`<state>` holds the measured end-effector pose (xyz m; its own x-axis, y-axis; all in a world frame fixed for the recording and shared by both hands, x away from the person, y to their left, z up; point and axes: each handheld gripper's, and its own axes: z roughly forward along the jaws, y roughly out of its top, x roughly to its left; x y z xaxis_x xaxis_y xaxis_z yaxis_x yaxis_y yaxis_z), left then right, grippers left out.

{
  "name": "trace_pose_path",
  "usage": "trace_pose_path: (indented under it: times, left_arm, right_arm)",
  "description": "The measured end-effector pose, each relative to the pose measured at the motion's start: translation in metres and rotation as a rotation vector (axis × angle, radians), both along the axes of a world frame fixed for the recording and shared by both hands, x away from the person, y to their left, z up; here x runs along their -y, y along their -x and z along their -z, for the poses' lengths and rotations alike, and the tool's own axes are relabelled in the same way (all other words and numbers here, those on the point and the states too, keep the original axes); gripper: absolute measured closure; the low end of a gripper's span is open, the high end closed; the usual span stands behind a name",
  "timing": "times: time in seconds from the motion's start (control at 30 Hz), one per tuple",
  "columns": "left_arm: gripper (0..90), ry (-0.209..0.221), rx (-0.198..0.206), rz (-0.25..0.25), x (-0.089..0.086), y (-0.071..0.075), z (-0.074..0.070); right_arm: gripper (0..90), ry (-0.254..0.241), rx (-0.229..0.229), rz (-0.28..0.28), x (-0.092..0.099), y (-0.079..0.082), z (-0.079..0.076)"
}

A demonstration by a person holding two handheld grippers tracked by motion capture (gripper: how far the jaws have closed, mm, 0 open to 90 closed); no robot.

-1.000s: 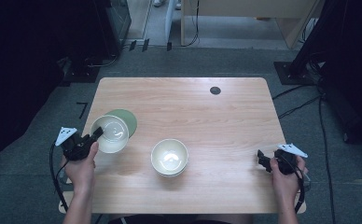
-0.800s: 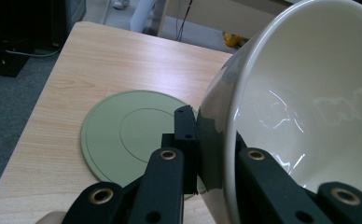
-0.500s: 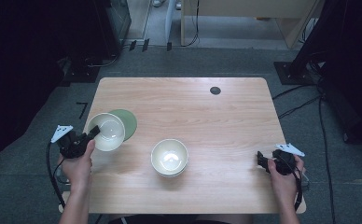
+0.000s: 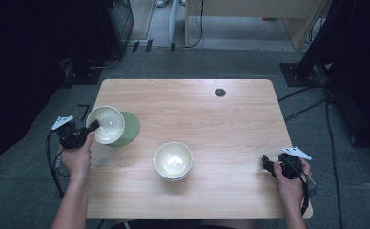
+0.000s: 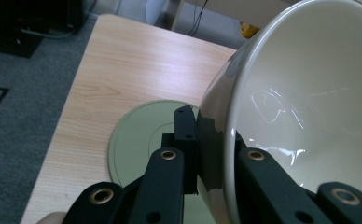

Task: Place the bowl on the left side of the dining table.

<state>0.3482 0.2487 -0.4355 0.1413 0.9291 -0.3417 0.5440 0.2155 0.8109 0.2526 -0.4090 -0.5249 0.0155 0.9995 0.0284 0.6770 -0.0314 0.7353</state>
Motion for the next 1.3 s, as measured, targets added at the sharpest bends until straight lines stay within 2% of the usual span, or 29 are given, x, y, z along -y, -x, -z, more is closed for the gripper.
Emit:
trace_pose_path:
  times: [0.1, 0.53, 0.63, 0.73, 0.87, 0.93, 1.0, 1.1, 1.13, 1.23, 1.3]
  left_arm:
    - [84.4, 0.027, -0.037, -0.007, -0.002, -0.01, 0.002]
    - [84.5, 0.018, -0.164, 0.016, -0.002, -0.047, 0.004]
    - [84.5, 0.039, -0.239, 0.038, -0.002, -0.056, 0.012]
    - [84.5, 0.038, -0.318, 0.053, -0.001, -0.066, 0.022]
    - [84.5, 0.079, -0.387, 0.047, -0.003, -0.074, 0.031]
    - [84.5, 0.069, -0.422, 0.047, -0.004, -0.078, 0.033]
    - [84.5, 0.054, -0.437, 0.042, -0.003, -0.08, 0.035]
    - [84.4, 0.088, -0.465, 0.02, -0.006, -0.083, 0.038]
    - [84.3, 0.086, -0.469, 0.011, -0.006, -0.084, 0.038]
    - [83.8, 0.039, -0.488, -0.009, -0.006, -0.087, 0.039]
    - [82.9, 0.042, -0.492, -0.026, -0.005, -0.087, 0.038]
  right_arm:
    - [15.6, 0.0, 0.0, 0.0, 0.0, 0.0, 0.0]
    - [15.6, 0.0, 0.0, 0.0, 0.0, 0.0, 0.0]
    - [15.6, 0.0, 0.0, 0.0, 0.0, 0.0, 0.0]
    - [15.6, 0.0, 0.0, 0.0, 0.0, 0.0, 0.0]
    - [15.6, 0.0, 0.0, 0.0, 0.0, 0.0, 0.0]
    - [15.6, 0.001, 0.0, 0.0, 0.0, 0.0, 0.0]
    - [15.6, 0.0, 0.0, 0.0, 0.0, 0.0, 0.0]
    - [15.6, 0.0, 0.0, 0.0, 0.0, 0.0, 0.0]
    - [15.6, 0.001, 0.0, 0.0, 0.0, 0.0, 0.0]
    - [15.6, 0.0, 0.0, 0.0, 0.0, 0.0, 0.0]
    - [15.6, 0.0, 0.0, 0.0, 0.0, 0.0, 0.0]
